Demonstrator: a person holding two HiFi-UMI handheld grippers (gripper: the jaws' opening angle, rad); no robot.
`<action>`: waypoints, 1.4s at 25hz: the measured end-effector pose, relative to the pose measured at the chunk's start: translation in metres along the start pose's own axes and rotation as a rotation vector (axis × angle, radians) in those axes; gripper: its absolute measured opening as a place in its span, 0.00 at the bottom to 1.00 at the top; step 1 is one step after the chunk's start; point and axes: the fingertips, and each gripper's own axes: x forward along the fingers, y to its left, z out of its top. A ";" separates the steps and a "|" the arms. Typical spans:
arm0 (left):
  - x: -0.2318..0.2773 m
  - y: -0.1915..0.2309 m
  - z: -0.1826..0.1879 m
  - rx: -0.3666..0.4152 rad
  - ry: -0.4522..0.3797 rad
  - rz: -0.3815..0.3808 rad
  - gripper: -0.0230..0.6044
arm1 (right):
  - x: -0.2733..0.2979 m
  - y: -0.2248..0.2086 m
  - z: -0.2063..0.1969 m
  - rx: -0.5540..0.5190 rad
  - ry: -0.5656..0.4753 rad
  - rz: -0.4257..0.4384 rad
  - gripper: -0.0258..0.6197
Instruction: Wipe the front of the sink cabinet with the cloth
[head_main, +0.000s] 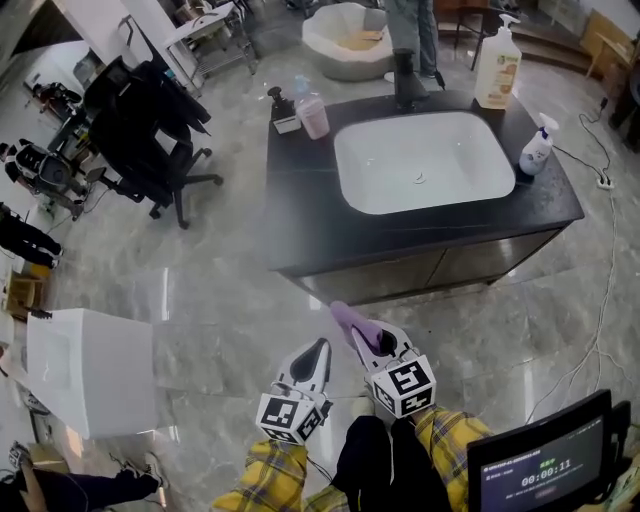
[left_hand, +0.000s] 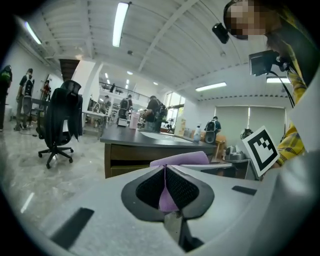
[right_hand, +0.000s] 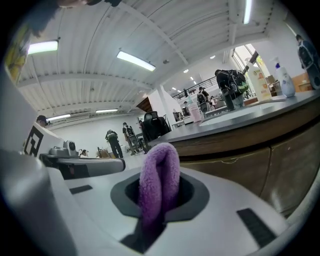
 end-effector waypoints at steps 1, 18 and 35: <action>0.002 0.007 -0.005 -0.003 0.008 0.006 0.06 | 0.009 -0.001 -0.004 -0.009 -0.001 -0.006 0.11; 0.039 0.106 -0.048 -0.092 -0.057 0.153 0.05 | 0.117 -0.002 -0.048 -0.118 -0.034 0.028 0.11; 0.093 0.094 -0.071 -0.067 -0.053 0.072 0.05 | 0.117 -0.073 -0.040 -0.188 -0.135 -0.063 0.11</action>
